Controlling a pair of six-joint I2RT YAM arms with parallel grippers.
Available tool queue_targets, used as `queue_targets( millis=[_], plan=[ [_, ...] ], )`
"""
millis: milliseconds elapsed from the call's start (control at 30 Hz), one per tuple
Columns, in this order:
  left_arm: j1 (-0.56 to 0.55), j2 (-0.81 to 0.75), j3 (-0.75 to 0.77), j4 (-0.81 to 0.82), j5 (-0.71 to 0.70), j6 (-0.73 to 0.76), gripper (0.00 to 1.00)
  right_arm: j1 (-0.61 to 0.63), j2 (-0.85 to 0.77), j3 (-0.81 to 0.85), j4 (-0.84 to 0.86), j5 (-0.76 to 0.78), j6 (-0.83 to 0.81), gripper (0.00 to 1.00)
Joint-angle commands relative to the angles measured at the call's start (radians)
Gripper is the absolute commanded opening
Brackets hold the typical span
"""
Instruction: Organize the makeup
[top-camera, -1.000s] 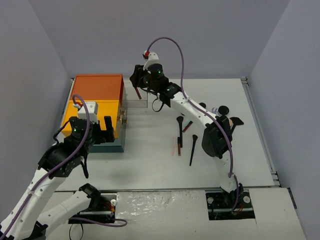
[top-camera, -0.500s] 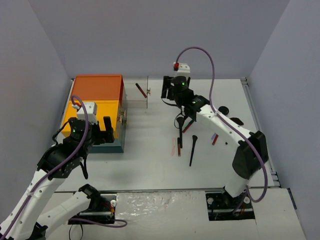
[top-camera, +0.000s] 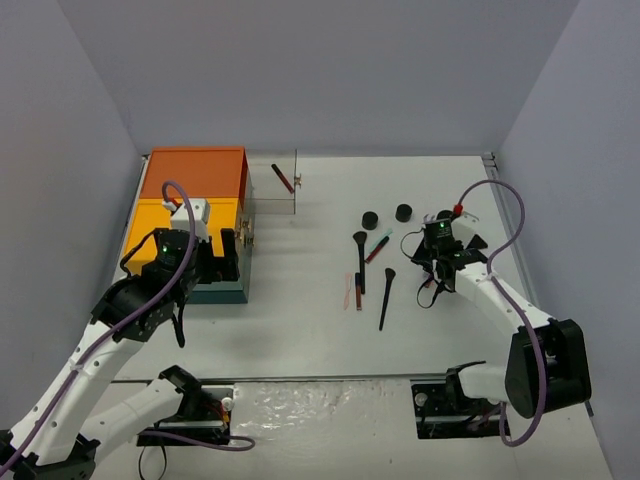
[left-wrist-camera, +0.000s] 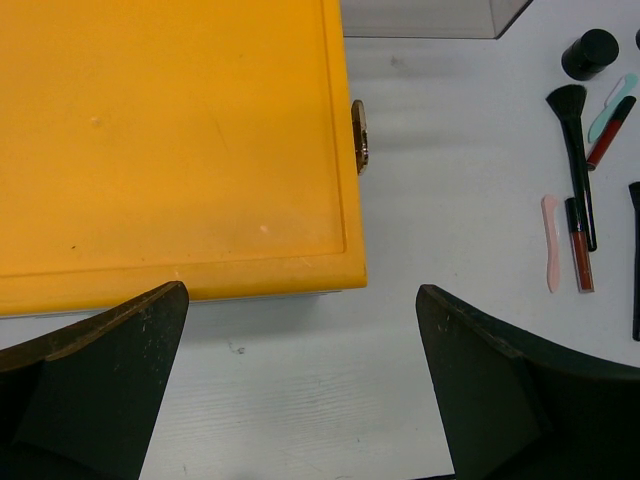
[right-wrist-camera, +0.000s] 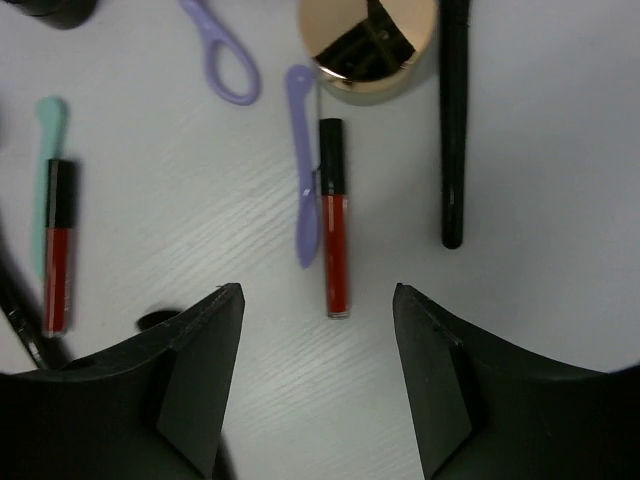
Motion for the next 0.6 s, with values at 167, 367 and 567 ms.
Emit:
queue_targets(
  millis=[167, 367, 567],
  plan=[
    [0.005, -0.005, 0.004, 0.061, 0.015, -0.006, 0.97, -0.142, 0.058, -0.066, 0.029, -0.124, 0.092, 0.53],
    [0.006, -0.013, -0.002, 0.058, 0.016, -0.007, 0.97, -0.145, 0.128, -0.063, 0.087, -0.166, 0.051, 0.46],
    [0.005, -0.016, -0.002, 0.050, 0.010, -0.005, 0.97, -0.145, 0.209, -0.061, 0.120, -0.176, 0.031, 0.44]
  ],
)
